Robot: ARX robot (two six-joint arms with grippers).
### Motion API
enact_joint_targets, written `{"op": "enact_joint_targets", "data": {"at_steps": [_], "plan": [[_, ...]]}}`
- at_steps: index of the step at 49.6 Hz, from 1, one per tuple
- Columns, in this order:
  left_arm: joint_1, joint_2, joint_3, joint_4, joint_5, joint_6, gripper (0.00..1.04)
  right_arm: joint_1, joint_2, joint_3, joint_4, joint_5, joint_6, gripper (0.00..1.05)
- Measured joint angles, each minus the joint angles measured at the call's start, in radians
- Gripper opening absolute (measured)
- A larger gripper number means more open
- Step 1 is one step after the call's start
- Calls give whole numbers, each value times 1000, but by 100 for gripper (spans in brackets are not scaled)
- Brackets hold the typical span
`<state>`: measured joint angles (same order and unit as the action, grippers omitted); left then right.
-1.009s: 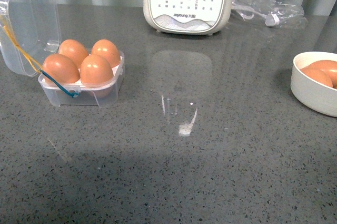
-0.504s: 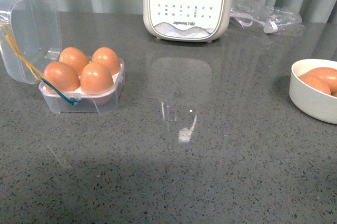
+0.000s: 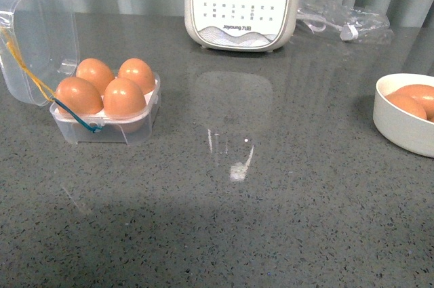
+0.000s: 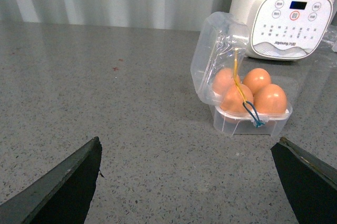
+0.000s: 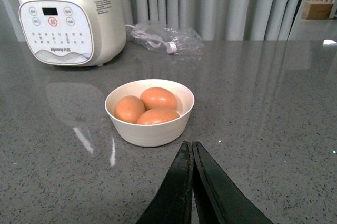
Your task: Put egg into box
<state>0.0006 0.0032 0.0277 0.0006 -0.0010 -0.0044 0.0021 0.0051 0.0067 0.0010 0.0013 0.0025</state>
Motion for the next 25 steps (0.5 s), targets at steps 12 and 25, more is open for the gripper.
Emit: {"op": "enact_joint_targets", "data": {"at_steps": [12, 25], "plan": [[0, 0, 0, 0, 0, 0, 98, 0, 0, 0, 0, 0, -1, 32], [0, 0, 0, 0, 0, 0, 98, 0, -1, 0, 0, 0, -1, 77]]}}
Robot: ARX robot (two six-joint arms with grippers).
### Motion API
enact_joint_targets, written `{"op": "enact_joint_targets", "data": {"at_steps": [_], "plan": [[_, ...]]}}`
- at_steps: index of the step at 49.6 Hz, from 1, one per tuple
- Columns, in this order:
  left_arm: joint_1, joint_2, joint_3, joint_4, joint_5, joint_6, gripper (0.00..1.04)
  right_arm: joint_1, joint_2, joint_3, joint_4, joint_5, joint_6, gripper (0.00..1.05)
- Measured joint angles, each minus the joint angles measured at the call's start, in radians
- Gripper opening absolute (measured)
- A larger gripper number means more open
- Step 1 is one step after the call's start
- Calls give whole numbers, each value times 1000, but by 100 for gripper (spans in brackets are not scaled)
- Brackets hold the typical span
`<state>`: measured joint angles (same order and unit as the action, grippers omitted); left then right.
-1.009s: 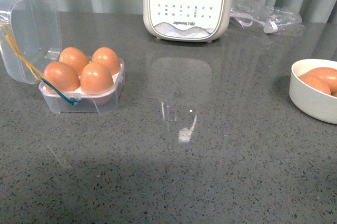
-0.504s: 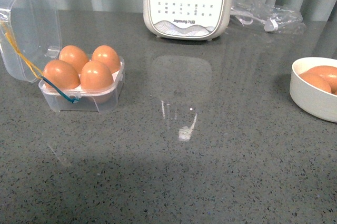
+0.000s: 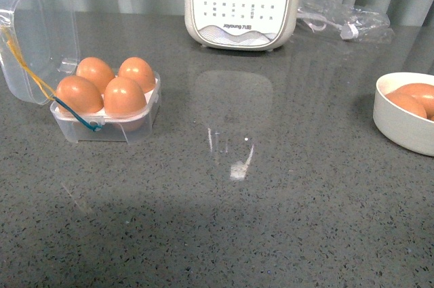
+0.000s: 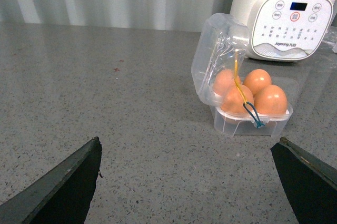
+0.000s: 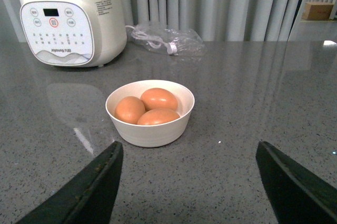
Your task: Put egg into box
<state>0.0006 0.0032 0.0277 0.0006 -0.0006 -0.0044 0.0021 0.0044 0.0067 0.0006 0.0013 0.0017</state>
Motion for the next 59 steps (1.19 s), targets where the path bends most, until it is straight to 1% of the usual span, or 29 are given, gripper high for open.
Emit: {"op": "enact_joint_targets", "data": {"at_steps": [5, 6, 9, 32, 34, 36, 39, 40, 43, 46, 49, 51, 52, 55, 59], "plan": [[0, 0, 0, 0, 0, 0, 98, 0, 0, 0, 0, 0, 0, 98], [0, 0, 0, 0, 0, 0, 98, 0, 0, 0, 0, 0, 1, 100], [0, 0, 0, 0, 0, 0, 98, 0, 0, 0, 0, 0, 0, 97], [-1, 1, 1, -1, -6, 0, 98, 0, 0, 0, 0, 0, 0, 98], [-20, 16, 7, -34, -60, -38, 98, 0, 0, 0, 0, 0, 1, 98], [-49, 47, 21, -89, -153, -108, 98, 0, 0, 0, 0, 0, 0, 98], [-67, 94, 22, -87, -233, -208, 98, 0, 0, 0, 0, 1, 0, 98], [-68, 103, 22, -82, -238, -222, 98, 0, 0, 0, 0, 0, 1, 98], [-62, 153, 24, -36, -233, -272, 98, 0, 0, 0, 0, 0, 0, 98], [-32, 221, 38, 53, -199, -291, 98, 0, 0, 0, 0, 0, 1, 98], [26, 348, 64, 204, -135, -283, 98, 0, 0, 0, 0, 0, 0, 98], [57, 430, 80, 297, -111, -265, 98, 0, 0, 0, 0, 0, 0, 98], [79, 500, 94, 373, -100, -253, 98, 0, 0, 0, 0, 0, 1, 98], [118, 648, 127, 521, -84, -226, 98, 0, 0, 0, 0, 0, 0, 98], [146, 800, 164, 665, -82, -185, 98, 0, 0, 0, 0, 0, 0, 98]]}}
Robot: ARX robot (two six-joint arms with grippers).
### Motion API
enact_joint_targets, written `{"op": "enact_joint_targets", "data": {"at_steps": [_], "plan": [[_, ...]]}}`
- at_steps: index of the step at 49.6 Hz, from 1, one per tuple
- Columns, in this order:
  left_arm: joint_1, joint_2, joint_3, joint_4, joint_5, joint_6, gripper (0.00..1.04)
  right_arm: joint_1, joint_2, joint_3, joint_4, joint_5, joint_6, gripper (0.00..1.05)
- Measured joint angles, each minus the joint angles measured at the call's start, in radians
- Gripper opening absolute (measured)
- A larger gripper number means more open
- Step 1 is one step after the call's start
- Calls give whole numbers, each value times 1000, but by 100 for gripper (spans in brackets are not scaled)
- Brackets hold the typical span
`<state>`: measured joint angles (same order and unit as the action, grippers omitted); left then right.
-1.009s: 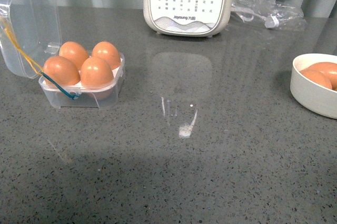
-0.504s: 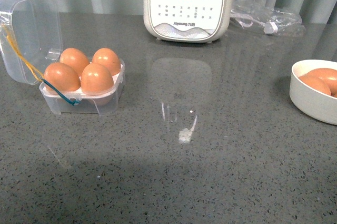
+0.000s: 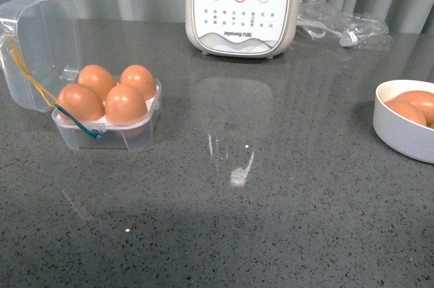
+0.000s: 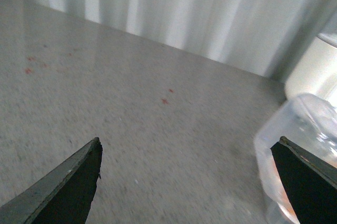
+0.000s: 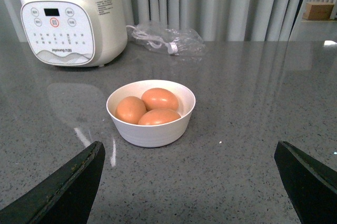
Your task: Put egg into box
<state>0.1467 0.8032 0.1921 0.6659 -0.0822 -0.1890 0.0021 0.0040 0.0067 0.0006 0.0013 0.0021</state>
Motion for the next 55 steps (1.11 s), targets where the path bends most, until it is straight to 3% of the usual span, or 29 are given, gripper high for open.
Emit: {"op": "enact_joint_targets", "data": {"at_steps": [8, 19, 30, 42, 49, 55], "plan": [[37, 341, 108, 266, 4, 94, 98, 0, 0, 0, 0, 0, 0, 98], [42, 614, 239, 396, -5, 219, 98, 0, 0, 0, 0, 0, 0, 98], [9, 672, 304, 382, 15, 334, 98, 0, 0, 0, 0, 0, 0, 98], [-132, 673, 331, 285, 5, 404, 98, 0, 0, 0, 0, 0, 0, 98], [-191, 637, 332, 209, 24, 384, 98, 0, 0, 0, 0, 0, 0, 98], [-176, 579, 336, 146, 20, 326, 98, 0, 0, 0, 0, 0, 0, 98]]}}
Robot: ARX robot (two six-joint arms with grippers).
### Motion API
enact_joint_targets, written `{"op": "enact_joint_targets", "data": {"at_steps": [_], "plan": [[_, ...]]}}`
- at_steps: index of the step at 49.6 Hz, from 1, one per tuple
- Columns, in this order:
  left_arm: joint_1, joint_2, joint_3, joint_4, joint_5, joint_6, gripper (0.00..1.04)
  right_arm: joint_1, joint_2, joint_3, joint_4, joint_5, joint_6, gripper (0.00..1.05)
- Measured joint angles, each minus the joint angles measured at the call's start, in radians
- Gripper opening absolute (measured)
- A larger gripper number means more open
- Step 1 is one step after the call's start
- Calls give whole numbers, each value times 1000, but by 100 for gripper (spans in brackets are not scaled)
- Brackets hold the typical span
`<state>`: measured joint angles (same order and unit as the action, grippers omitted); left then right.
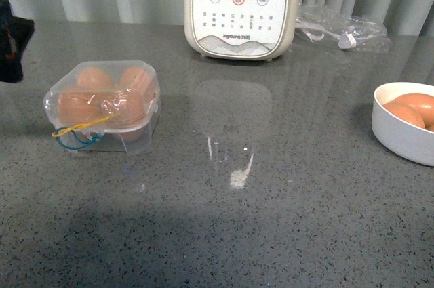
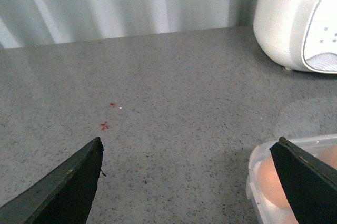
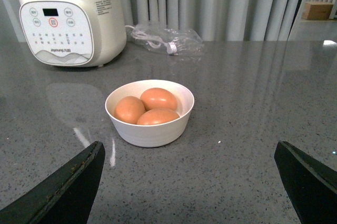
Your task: Put egg into box
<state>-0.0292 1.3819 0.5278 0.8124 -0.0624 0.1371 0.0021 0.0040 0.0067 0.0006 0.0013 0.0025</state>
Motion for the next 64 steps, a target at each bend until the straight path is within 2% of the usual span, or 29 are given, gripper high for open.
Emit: {"op": "enact_joint_targets", "data": {"at_steps": [7, 10, 28, 30, 33, 39, 51, 54, 58, 64], "plan": [[107, -131, 1, -183, 34, -153, 98, 0, 0, 0, 0, 0, 0, 98], [147, -210, -6, -287, 10, -200, 98, 0, 0, 0, 0, 0, 0, 98], [160, -235, -19, -288, 32, -227, 97, 0, 0, 0, 0, 0, 0, 98], [166, -238, -56, -190, 134, -198, 88, 0, 0, 0, 0, 0, 0, 98], [160, -262, -117, -108, 176, -173, 76, 0, 0, 0, 0, 0, 0, 98], [133, -346, -229, -83, 163, -155, 49, 0, 0, 0, 0, 0, 0, 98], [105, -450, -327, -87, 131, -146, 15, 0, 0, 0, 0, 0, 0, 98], [70, -479, -346, -95, 74, -146, 6, 0, 0, 0, 0, 0, 0, 98], [36, -531, -380, -113, 66, -142, 4, 0, 0, 0, 0, 0, 0, 98], [30, -587, -410, -140, 65, -142, 4, 0, 0, 0, 0, 0, 0, 98]]}}
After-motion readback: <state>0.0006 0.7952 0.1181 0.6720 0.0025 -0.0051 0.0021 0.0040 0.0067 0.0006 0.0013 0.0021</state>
